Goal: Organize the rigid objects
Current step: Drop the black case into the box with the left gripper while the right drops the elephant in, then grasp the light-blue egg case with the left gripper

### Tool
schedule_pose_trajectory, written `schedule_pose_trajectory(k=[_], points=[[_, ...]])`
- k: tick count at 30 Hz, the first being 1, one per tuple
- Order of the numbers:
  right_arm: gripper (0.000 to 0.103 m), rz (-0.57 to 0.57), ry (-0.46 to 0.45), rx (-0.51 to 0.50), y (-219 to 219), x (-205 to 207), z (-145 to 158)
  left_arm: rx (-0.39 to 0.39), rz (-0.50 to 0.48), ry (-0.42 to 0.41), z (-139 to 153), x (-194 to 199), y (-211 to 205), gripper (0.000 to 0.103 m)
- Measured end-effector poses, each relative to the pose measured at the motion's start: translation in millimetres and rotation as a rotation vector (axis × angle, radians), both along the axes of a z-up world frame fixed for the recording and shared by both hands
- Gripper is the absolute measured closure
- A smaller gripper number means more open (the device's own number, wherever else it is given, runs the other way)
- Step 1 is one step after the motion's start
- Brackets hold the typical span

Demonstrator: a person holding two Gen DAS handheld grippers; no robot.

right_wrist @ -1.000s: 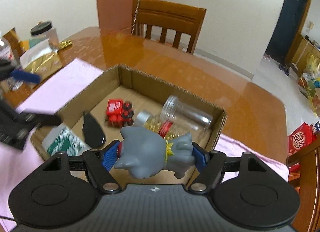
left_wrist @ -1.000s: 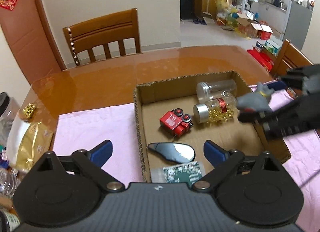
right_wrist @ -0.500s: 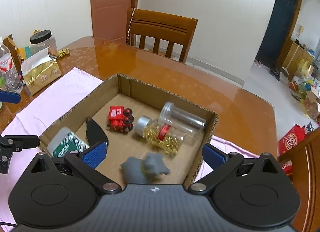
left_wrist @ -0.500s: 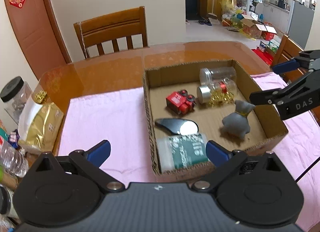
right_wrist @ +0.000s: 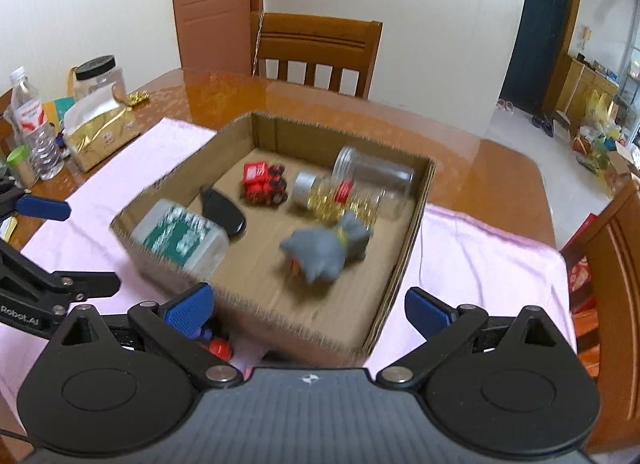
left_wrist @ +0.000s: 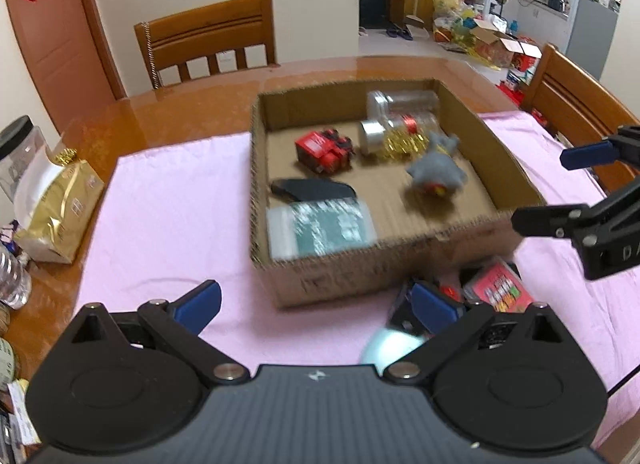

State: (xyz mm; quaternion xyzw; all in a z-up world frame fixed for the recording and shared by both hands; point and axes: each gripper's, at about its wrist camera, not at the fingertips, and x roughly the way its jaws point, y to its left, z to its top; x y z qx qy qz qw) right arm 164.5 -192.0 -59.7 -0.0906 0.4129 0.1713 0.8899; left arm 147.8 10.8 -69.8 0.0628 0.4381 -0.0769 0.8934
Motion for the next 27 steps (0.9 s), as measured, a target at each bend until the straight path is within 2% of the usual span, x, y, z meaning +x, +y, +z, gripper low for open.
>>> schedule_pose_trajectory(k=[5,9,17,22,27], points=[[0.0,-0.018,0.042,-0.035,-2,-19,-25,-0.027,-0.039,0.053,-23,-10,-10,0.002],[0.0,-0.059,0.087,-0.016,-10,-27,-38,-0.033,-0.097,0.111,-44,-11,-18,0.002],[0.0,-0.113,0.127,-0.015,-22,-38,-48,0.046,-0.206,0.155,-72,0,-34,0.002],[0.0,-0.129,0.137,-0.028,-25,-43,-50,0.058,-0.209,0.159,-80,11,-36,0.002],[0.0,-0.142,0.148,-0.026,-27,-44,-52,0.01,-0.157,0.171,-85,21,-28,0.001]])
